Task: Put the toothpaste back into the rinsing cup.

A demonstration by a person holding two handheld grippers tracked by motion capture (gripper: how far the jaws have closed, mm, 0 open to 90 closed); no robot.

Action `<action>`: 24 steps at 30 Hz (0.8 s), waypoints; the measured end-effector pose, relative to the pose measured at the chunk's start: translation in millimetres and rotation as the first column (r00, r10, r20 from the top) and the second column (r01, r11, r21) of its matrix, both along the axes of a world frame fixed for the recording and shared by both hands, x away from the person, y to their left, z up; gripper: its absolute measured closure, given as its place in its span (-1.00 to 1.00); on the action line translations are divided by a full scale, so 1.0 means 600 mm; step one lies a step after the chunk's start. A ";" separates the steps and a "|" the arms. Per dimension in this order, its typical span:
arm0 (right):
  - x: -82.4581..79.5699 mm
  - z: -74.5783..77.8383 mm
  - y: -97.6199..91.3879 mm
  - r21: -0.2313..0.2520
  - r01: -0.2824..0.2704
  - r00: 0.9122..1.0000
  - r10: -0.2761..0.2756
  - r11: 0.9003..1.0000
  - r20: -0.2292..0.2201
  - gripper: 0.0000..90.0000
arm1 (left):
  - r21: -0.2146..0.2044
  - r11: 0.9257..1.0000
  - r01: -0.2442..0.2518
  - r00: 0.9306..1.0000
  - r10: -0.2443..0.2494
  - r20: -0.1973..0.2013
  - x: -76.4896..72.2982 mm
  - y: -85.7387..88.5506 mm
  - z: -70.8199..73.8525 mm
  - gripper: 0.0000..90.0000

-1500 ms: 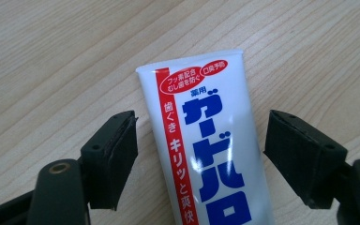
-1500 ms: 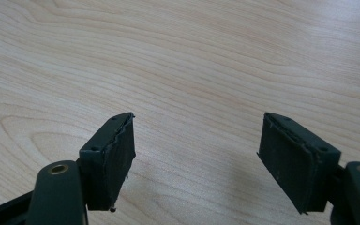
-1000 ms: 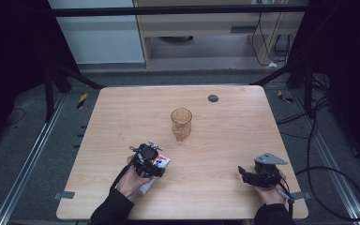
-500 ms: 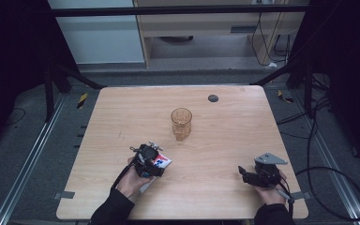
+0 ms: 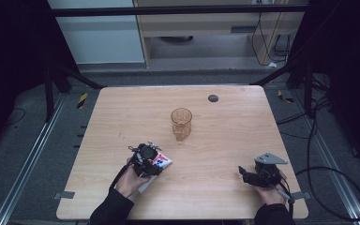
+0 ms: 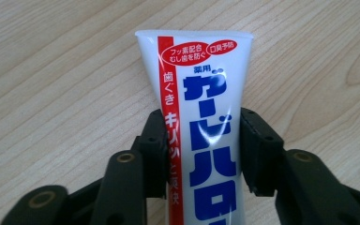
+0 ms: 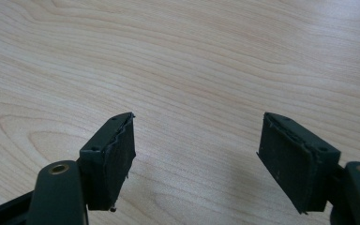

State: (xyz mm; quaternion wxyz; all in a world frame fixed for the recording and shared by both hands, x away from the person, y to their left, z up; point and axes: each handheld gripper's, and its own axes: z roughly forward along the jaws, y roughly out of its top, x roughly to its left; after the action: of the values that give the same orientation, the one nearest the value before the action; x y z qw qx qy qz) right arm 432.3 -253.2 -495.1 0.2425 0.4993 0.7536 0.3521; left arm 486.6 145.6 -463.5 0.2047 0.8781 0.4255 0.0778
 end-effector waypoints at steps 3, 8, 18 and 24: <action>0.000 0.000 0.000 0.004 0.003 1.000 -0.003 1.000 -0.004 -0.40 | -0.022 1.000 -0.009 1.000 0.009 0.007 -0.003 0.006 0.005 0.44; 0.000 0.000 -0.001 0.003 0.002 1.000 -0.002 1.000 -0.006 -0.40 | -0.043 0.999 -0.019 0.999 0.021 0.036 -0.012 0.016 0.014 0.52; 0.000 0.000 -0.001 0.003 0.005 1.000 -0.005 1.000 -0.005 -0.40 | -0.143 0.989 -0.039 0.987 0.061 0.152 -0.029 0.039 0.065 0.55; -0.001 0.001 -0.001 0.002 0.010 1.000 -0.010 1.000 -0.001 -0.40 | -0.194 0.980 -0.048 0.970 0.092 0.223 -0.032 0.051 0.091 0.55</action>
State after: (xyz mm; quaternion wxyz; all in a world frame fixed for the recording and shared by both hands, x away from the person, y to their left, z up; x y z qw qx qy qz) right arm 431.7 -254.0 -494.8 0.2434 0.5036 0.7508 0.3514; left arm 467.5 176.3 -408.6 0.3317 0.8242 0.4350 0.1462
